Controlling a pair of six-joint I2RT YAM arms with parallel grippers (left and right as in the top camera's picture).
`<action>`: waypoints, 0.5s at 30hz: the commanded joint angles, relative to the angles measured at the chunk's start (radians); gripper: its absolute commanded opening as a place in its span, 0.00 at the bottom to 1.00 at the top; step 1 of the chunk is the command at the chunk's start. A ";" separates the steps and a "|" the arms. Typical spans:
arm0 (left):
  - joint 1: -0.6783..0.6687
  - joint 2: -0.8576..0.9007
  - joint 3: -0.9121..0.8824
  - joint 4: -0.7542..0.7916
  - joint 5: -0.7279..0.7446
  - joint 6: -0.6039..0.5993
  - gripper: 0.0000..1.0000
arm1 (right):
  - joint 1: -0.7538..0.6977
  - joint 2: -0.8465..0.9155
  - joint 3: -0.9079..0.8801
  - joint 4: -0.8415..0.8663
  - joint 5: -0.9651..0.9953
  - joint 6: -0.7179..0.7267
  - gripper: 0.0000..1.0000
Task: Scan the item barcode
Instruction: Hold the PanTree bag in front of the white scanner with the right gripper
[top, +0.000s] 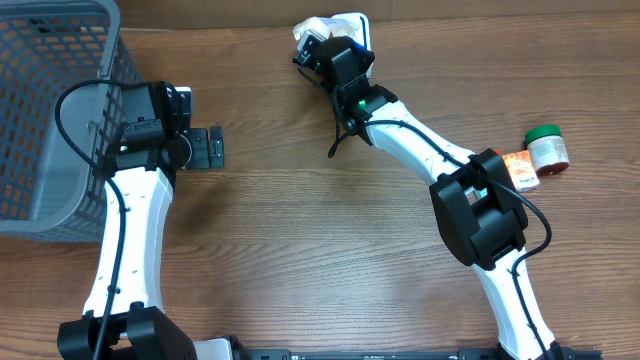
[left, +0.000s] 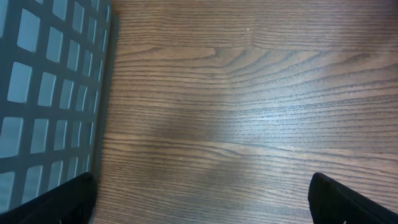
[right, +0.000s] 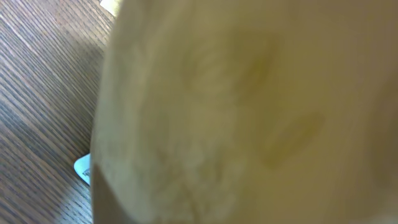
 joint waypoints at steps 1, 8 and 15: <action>0.004 0.009 -0.008 0.001 0.009 0.022 1.00 | -0.002 -0.016 0.008 0.000 0.006 0.073 0.04; 0.004 0.009 -0.008 0.001 0.009 0.022 1.00 | -0.011 -0.094 0.008 0.000 0.006 0.126 0.03; 0.004 0.009 -0.008 0.001 0.009 0.022 1.00 | -0.014 -0.223 0.008 -0.056 0.005 0.192 0.03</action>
